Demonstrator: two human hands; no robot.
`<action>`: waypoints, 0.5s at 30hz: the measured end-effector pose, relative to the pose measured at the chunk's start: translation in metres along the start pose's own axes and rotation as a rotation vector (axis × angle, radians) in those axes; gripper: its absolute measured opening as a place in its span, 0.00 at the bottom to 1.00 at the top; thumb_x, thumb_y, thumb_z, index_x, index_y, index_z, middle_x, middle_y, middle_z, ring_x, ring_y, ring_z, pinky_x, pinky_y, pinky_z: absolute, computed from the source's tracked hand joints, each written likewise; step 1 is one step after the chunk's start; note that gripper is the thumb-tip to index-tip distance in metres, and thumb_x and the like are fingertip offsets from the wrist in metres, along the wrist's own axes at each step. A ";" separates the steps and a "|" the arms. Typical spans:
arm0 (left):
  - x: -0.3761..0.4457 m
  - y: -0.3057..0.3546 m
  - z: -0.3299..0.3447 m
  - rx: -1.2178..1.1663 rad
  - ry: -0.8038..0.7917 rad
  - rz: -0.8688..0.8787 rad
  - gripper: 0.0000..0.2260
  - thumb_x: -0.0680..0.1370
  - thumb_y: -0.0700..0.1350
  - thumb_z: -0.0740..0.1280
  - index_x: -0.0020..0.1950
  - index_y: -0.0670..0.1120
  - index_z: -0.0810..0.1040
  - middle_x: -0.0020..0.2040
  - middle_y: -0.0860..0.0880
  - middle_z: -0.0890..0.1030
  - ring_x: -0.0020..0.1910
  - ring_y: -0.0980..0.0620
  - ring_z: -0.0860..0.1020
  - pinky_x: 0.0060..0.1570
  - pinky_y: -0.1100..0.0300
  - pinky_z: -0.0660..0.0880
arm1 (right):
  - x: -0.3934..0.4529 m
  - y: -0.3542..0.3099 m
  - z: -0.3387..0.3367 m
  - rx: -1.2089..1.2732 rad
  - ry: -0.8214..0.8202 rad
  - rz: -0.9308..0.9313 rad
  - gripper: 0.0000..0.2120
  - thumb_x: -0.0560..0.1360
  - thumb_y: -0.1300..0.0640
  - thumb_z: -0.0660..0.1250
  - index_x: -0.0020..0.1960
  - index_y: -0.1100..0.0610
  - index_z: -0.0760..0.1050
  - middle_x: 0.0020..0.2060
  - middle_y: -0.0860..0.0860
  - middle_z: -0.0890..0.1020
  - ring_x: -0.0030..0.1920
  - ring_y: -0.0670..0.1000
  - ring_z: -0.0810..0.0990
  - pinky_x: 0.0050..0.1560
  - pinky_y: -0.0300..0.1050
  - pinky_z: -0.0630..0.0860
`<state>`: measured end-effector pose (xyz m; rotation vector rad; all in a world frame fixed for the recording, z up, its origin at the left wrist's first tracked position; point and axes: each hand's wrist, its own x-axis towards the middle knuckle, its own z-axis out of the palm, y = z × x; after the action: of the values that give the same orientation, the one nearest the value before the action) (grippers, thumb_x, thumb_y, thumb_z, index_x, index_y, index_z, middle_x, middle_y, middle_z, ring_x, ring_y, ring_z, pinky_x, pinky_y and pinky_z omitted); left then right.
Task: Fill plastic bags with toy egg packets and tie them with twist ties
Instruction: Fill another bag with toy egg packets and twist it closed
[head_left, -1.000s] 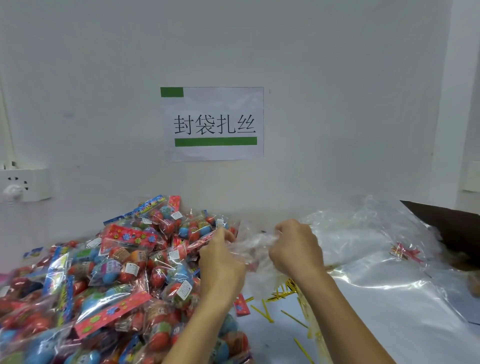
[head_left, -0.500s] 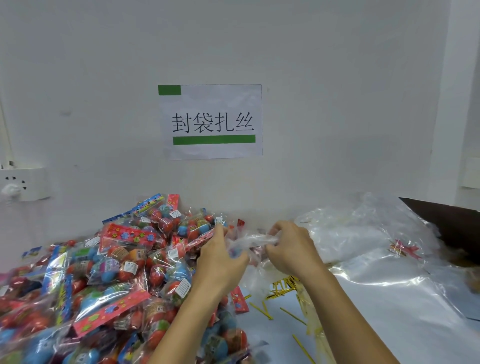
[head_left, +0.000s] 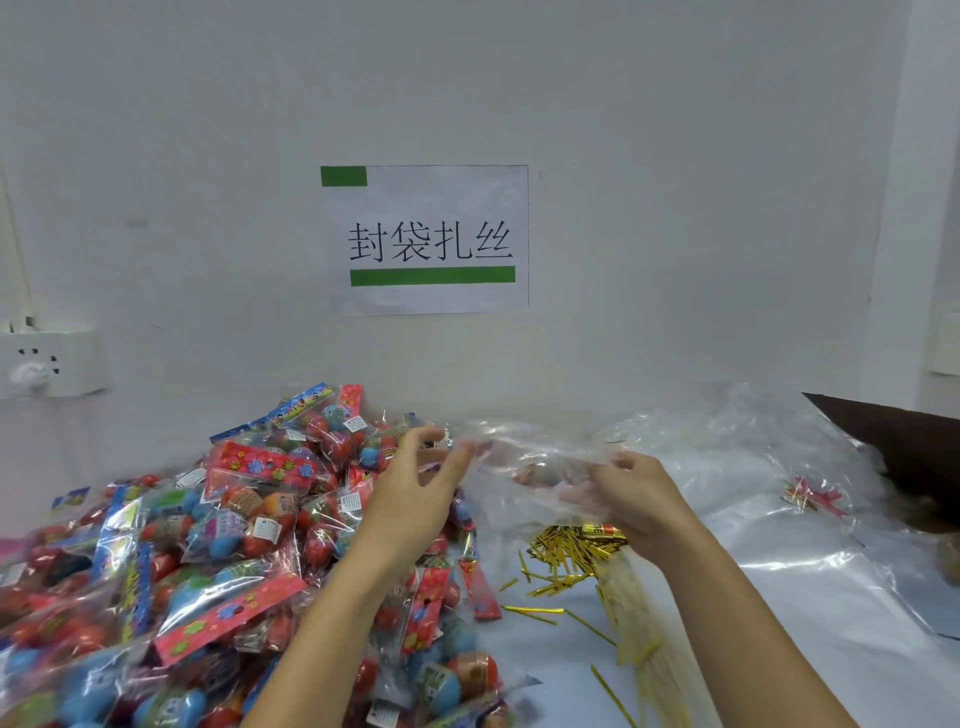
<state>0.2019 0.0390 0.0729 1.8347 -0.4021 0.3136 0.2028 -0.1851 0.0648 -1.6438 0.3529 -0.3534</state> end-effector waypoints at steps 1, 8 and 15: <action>0.001 -0.001 0.001 0.030 0.011 0.002 0.25 0.72 0.66 0.67 0.65 0.55 0.71 0.61 0.56 0.78 0.58 0.58 0.78 0.61 0.50 0.77 | 0.003 0.004 -0.003 -0.053 0.033 0.001 0.13 0.76 0.63 0.69 0.59 0.65 0.75 0.55 0.64 0.82 0.51 0.60 0.82 0.48 0.53 0.76; 0.002 -0.010 0.008 0.275 -0.070 0.169 0.13 0.80 0.48 0.67 0.65 0.54 0.75 0.58 0.62 0.76 0.57 0.67 0.74 0.47 0.80 0.67 | 0.004 0.012 -0.019 -0.448 0.061 -0.005 0.25 0.75 0.53 0.71 0.69 0.54 0.69 0.45 0.47 0.76 0.49 0.52 0.76 0.47 0.45 0.73; -0.006 0.005 0.027 0.351 -0.077 0.483 0.17 0.82 0.51 0.62 0.72 0.55 0.73 0.71 0.57 0.71 0.72 0.62 0.65 0.72 0.63 0.63 | -0.015 -0.005 0.015 -0.928 0.231 -0.567 0.28 0.76 0.56 0.61 0.75 0.43 0.62 0.71 0.46 0.68 0.72 0.52 0.65 0.67 0.57 0.63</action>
<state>0.1944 0.0124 0.0663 2.0792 -0.8929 0.6799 0.1956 -0.1648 0.0680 -2.6272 0.2193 -0.9026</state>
